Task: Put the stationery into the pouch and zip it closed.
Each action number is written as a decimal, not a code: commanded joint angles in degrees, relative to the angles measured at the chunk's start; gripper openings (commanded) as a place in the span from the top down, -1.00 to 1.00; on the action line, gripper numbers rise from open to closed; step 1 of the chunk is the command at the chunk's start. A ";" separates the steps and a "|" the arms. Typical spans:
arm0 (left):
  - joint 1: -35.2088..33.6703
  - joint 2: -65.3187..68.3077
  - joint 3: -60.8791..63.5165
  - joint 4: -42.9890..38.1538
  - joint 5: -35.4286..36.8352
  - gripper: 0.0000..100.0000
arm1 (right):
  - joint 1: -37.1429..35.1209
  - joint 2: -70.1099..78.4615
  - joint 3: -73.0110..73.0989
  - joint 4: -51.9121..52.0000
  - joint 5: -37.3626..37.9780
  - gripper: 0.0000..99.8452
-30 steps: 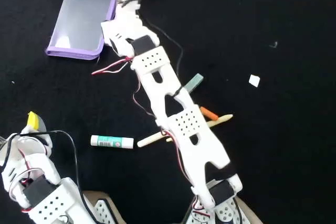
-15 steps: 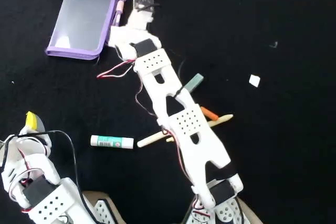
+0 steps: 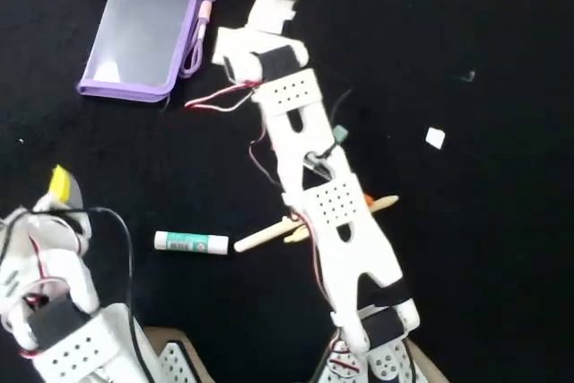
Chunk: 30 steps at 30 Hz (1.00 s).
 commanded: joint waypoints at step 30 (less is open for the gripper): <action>31.43 93.19 -90.59 19.08 5.01 0.45 | 12.66 -36.62 -3.21 11.34 6.77 0.58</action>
